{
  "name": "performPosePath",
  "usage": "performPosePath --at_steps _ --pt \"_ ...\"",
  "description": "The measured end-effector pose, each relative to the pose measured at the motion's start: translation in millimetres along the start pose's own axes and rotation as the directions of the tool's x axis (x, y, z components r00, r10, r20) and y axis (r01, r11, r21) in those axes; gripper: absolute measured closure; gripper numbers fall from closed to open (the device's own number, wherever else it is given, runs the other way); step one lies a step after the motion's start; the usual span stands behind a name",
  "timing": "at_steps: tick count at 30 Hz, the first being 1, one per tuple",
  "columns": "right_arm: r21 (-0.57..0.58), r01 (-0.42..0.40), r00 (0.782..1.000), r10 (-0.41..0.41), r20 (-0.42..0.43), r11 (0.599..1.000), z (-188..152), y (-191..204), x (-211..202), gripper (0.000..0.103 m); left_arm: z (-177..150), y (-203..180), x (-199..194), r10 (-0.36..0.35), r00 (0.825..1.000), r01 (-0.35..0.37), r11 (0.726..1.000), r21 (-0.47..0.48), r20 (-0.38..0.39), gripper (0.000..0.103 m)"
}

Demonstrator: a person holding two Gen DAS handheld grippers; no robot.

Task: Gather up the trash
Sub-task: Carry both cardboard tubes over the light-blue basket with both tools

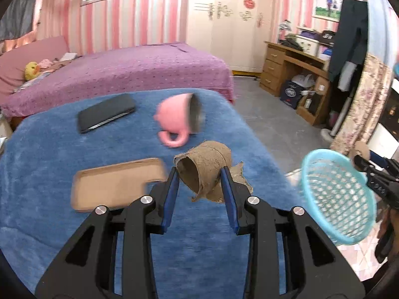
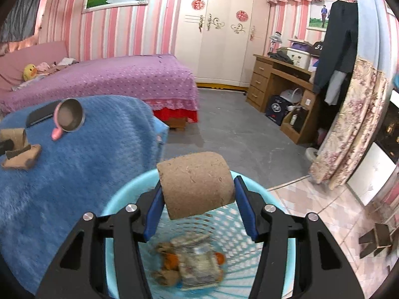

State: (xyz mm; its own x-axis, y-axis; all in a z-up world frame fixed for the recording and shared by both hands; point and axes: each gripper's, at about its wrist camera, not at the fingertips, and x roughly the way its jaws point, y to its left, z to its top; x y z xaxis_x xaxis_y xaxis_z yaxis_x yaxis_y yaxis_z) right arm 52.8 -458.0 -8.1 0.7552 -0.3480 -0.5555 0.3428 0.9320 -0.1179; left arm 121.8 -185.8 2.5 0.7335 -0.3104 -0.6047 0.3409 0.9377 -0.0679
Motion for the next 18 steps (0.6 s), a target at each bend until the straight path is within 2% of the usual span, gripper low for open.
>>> performPosePath --at_steps 7,12,15,18 --pt "0.048 0.045 0.999 -0.044 -0.007 0.998 -8.4 -40.0 1.8 0.049 -5.0 -81.4 11.5 -0.092 0.996 0.090 0.992 0.093 0.012 0.069" --pt "0.032 0.090 0.996 -0.090 -0.014 0.995 -14.6 -57.4 0.6 0.049 -13.5 -128.6 25.7 -0.172 0.985 0.173 0.978 0.114 -0.017 0.068" --pt "0.034 0.113 0.993 -0.112 -0.023 0.993 -17.4 -69.5 1.2 0.049 -16.2 -150.6 36.1 -0.187 0.982 0.190 0.973 0.129 -0.038 0.067" --pt "0.059 0.118 0.993 -0.116 -0.027 0.991 -20.8 -81.7 1.3 0.049 -15.0 -170.5 44.5 -0.220 0.974 0.225 0.964 0.140 -0.055 0.062"
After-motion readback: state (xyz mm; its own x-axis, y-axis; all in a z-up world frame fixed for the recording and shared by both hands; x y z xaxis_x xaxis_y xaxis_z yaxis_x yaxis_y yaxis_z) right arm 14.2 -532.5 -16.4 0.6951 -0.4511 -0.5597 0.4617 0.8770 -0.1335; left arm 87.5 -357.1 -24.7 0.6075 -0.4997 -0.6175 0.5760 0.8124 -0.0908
